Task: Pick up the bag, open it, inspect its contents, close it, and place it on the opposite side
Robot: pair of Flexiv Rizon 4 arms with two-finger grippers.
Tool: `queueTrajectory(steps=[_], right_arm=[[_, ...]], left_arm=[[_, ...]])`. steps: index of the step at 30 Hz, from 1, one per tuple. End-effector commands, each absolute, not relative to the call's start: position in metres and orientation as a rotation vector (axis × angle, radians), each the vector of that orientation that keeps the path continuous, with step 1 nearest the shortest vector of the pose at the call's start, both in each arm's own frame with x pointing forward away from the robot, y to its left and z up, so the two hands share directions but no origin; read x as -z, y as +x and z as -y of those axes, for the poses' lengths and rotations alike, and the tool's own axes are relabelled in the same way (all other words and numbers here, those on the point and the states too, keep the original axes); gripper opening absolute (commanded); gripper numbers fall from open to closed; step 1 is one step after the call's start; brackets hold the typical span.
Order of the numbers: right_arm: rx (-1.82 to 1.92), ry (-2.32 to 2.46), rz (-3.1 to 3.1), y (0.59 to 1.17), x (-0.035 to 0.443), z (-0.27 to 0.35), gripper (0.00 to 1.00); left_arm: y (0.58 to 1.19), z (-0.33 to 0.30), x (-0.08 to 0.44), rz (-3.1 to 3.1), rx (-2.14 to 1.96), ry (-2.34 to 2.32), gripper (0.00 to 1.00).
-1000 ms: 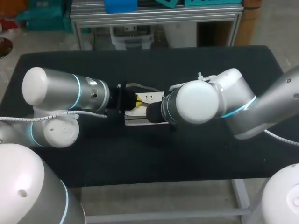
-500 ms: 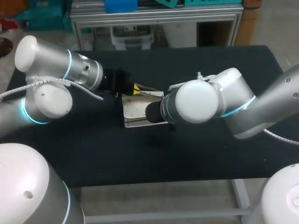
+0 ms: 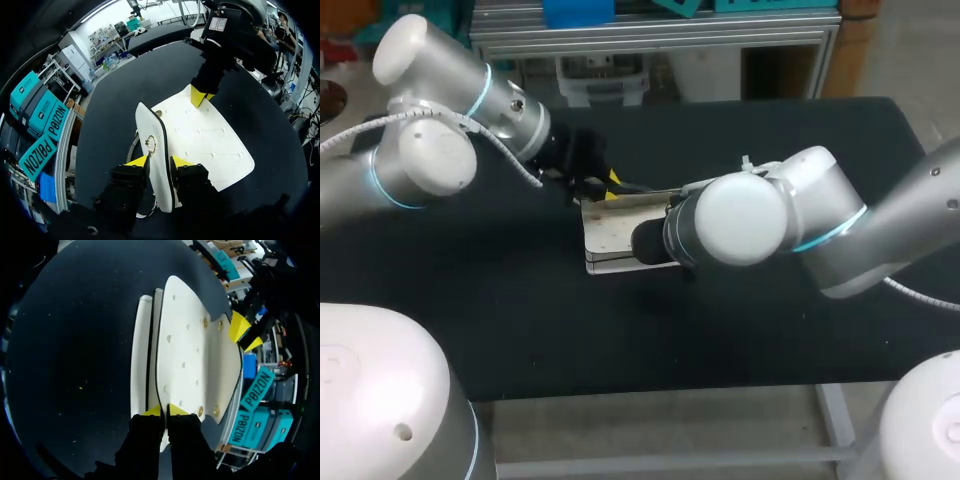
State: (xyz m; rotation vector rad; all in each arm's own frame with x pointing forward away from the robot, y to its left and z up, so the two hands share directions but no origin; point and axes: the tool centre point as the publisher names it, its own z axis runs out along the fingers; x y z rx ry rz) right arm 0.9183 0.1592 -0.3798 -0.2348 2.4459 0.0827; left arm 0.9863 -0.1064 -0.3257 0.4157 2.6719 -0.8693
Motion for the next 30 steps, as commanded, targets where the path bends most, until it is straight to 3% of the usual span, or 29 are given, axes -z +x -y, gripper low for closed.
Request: queueTrajectory(steps=[1, 4, 11, 19, 30], right_arm=[[-0.086, -0.236, -2.442, 0.917, 0.381, -0.158, 0.00], [-0.086, -0.236, -2.442, 0.917, 0.381, -0.158, 0.00], [-0.086, -0.236, -2.442, 0.917, 0.381, -0.158, 0.00], [-0.086, -0.236, -2.442, 0.917, 0.381, -0.158, 0.00], [-0.086, -0.236, -2.442, 0.917, 0.381, -0.158, 0.00]], left_arm=[[0.971, 0.100, 0.333, -2.597, 0.892, 0.414, 0.91], [0.967, 0.101, 0.336, -2.550, 0.915, 0.416, 0.89], [0.987, 0.114, 0.344, -2.564, 0.986, 0.391, 0.69], [1.009, 0.127, 0.353, -2.605, 1.004, 0.345, 0.60], [1.030, 0.131, 0.363, -2.656, 1.000, 0.270, 0.40]])
